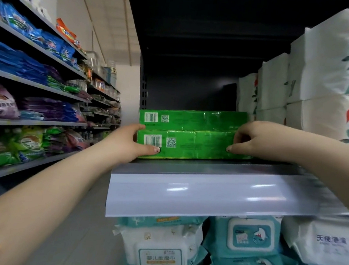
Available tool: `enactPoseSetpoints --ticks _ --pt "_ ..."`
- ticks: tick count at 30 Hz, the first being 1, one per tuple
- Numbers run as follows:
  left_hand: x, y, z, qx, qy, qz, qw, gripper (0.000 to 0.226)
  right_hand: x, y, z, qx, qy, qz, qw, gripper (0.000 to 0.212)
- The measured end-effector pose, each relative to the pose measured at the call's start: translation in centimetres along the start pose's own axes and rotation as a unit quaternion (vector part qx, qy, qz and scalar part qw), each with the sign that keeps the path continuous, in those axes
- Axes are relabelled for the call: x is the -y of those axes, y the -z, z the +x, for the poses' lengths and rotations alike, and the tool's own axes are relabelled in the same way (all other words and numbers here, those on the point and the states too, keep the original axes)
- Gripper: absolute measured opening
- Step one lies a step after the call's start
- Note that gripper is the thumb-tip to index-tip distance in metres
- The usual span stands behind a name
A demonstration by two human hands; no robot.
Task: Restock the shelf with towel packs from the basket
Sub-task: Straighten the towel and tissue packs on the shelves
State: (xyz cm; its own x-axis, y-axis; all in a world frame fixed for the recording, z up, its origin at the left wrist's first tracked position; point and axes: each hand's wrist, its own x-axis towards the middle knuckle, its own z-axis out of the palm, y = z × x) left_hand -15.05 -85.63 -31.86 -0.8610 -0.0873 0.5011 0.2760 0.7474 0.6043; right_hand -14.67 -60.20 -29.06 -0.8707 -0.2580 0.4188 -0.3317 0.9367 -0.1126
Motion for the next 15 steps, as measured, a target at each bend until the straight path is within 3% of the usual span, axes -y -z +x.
enactPoseSetpoints --ticks 4,7,9,11,15 --pt "0.0 0.2 -0.2 0.012 0.013 -0.024 1.0 0.074 0.4 -0.1 0.1 0.023 0.008 -0.061 0.998 0.035" --pt "-0.5 0.2 -1.1 0.042 0.007 -0.081 0.996 0.055 0.9 -0.2 0.4 0.002 -0.005 -0.097 0.995 0.04" --pt "-0.8 0.5 -2.5 0.037 0.005 -0.123 0.992 0.045 1.5 -0.1 0.4 -0.044 -0.004 -0.091 0.995 0.046" --pt "-0.3 1.2 -4.0 -0.007 0.026 -0.162 0.986 0.05 2.7 0.1 -0.3 -0.11 0.02 -0.054 0.992 0.048" --pt "1.6 4.0 -8.7 -0.075 0.009 -0.125 0.989 0.048 8.3 -0.7 -3.4 -0.2 0.162 -0.009 0.966 0.054"
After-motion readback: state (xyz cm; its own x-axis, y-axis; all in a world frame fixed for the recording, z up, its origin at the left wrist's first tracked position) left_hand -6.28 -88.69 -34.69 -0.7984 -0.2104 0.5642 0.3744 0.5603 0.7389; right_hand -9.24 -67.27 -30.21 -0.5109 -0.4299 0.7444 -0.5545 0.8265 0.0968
